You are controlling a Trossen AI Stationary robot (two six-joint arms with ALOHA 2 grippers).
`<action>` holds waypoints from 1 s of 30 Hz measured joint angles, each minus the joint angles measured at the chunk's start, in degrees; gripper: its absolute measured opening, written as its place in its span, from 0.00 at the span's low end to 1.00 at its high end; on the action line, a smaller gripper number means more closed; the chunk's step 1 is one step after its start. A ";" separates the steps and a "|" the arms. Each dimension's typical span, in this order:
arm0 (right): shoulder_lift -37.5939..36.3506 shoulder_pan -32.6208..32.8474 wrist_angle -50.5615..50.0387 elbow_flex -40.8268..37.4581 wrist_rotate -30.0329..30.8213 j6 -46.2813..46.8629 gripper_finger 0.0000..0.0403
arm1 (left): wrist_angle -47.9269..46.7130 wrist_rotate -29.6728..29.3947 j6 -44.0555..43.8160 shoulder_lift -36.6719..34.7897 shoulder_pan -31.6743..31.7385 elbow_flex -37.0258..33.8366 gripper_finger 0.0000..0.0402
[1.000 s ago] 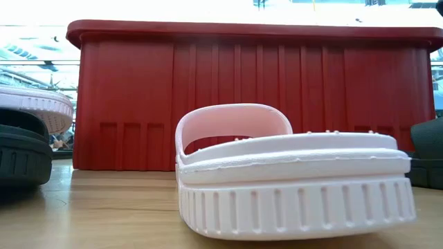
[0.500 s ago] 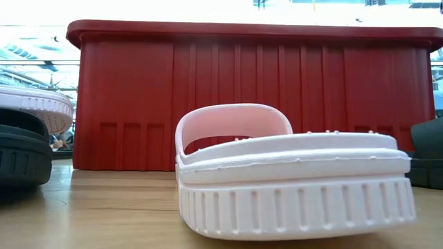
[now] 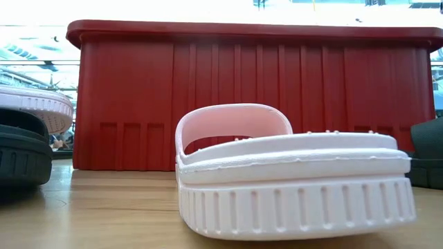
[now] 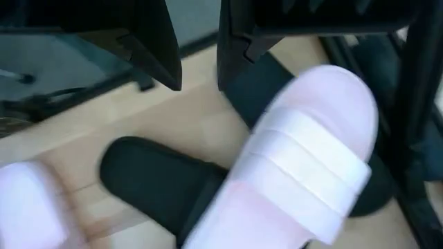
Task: Pick and place slides into bin
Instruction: Put the black slide into the red bin
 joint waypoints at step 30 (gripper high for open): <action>0.00 -0.02 2.07 0.02 3.24 2.12 0.14 | 3.86 0.93 10.79 -0.01 1.58 -21.94 0.22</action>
